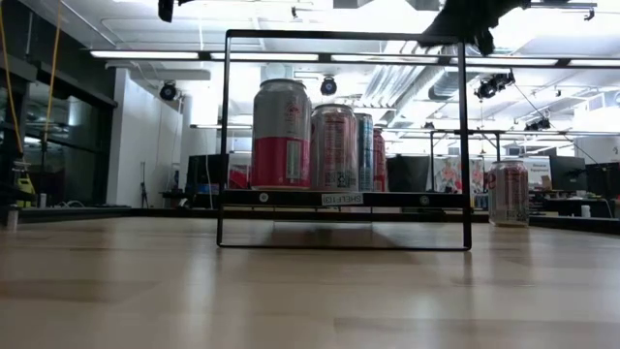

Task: Place canned beverage on shelf
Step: Put the red-silver soda can on the shelf aligned with the other red-silver soda can

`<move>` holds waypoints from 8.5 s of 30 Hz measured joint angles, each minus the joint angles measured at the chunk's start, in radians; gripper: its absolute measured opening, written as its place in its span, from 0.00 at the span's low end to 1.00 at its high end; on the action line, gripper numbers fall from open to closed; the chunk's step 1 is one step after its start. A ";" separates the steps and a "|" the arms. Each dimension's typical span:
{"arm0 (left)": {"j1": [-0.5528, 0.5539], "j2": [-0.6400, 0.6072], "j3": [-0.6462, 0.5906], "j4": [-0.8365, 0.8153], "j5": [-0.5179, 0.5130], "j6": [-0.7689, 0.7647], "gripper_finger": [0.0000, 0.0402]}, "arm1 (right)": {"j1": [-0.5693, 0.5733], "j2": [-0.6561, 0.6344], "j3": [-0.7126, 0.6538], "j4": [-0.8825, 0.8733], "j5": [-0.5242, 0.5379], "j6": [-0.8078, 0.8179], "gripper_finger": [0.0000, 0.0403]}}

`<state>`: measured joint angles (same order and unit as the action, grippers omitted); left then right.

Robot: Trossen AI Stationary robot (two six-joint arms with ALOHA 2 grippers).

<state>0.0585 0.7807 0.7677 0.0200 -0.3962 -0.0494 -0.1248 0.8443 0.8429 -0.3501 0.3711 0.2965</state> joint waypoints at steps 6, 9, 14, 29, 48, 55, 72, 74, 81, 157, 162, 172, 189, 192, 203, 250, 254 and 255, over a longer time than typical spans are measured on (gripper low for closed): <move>0.000 0.000 0.000 0.000 0.000 0.000 0.01 | -0.184 0.011 0.000 -0.079 0.021 0.074 0.52; 0.000 0.000 0.000 0.000 0.000 -0.002 0.01 | -0.300 0.035 0.000 -0.143 0.021 0.096 0.70; 0.000 0.000 0.000 0.000 0.000 -0.002 0.01 | -0.498 0.098 0.000 -0.278 0.046 0.178 0.85; 0.000 0.000 0.000 0.000 0.000 -0.002 0.01 | -0.813 0.310 0.000 -0.393 0.105 0.498 0.88; 0.000 0.000 0.000 0.000 0.001 -0.001 0.01 | -0.802 0.508 0.000 -0.498 0.019 0.557 0.87; 0.000 0.000 0.000 0.000 0.000 -0.001 0.01 | -0.802 0.500 0.000 -0.508 0.003 0.495 0.73; 0.000 0.000 0.000 0.000 0.000 -0.001 0.01 | -0.592 0.154 -0.002 -0.558 -0.172 0.397 0.72; 0.000 0.000 0.000 0.000 0.000 -0.001 0.01 | -0.535 0.123 -0.002 -0.564 -0.199 0.434 0.72; 0.000 0.000 0.000 -0.001 0.000 -0.001 0.01 | -0.297 0.101 0.010 -0.567 -0.224 0.555 0.72; 0.000 0.000 0.000 -0.053 -0.012 -0.045 0.01 | 0.114 0.754 0.486 -0.558 -0.151 -0.501 0.89; 0.000 0.000 0.000 -0.053 -0.012 -0.053 0.01 | 0.107 0.754 0.486 -0.542 -0.155 -0.600 0.89; 0.000 0.000 0.000 -0.053 -0.012 -0.053 0.01 | 0.091 0.754 0.485 -0.526 -0.191 -0.665 0.89; 0.000 0.000 0.000 -0.055 -0.011 -0.053 0.01 | 0.092 0.780 0.484 -0.505 -0.181 -0.583 0.79; 0.000 0.000 0.000 -0.055 -0.011 -0.053 0.01 | 0.091 0.780 0.484 -0.507 -0.152 -0.449 0.73; 0.000 0.000 0.000 -0.054 -0.011 -0.053 0.01 | 0.091 0.781 0.484 -0.523 -0.081 -0.296 0.76; 0.000 0.000 0.000 -0.054 -0.022 -0.052 0.01 | 0.092 0.779 0.486 -0.492 -0.196 -0.267 0.79; 0.000 0.000 0.000 -0.054 -0.022 -0.052 0.01 | 0.088 0.779 0.486 -0.493 -0.196 -0.225 0.80; 0.000 0.000 0.000 -0.054 -0.022 -0.052 0.01 | 0.086 0.779 0.486 -0.493 -0.196 -0.225 0.81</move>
<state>0.0585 0.7807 0.7677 -0.0337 -0.4183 -0.1013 -0.0392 1.6234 1.3285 -0.8433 0.1747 0.0715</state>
